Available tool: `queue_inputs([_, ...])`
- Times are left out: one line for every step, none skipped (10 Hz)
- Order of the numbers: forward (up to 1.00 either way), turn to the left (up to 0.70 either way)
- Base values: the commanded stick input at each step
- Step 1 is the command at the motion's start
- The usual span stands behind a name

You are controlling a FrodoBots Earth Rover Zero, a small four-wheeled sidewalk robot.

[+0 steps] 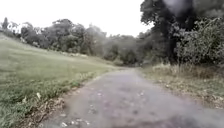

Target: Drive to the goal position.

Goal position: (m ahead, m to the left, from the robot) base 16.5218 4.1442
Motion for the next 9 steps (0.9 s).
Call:
queue_inputs([0.5, 0.0])
queue_inputs([0.5, 0.0])
queue_inputs([0.5, 0.0])
queue_inputs([0.5, 0.0])
queue_inputs([0.5, 0.0])
queue_inputs([0.5, 0.0])
queue_inputs([0.5, 0.0])
queue_inputs([0.5, 0.0])
queue_inputs([0.5, 0.0])
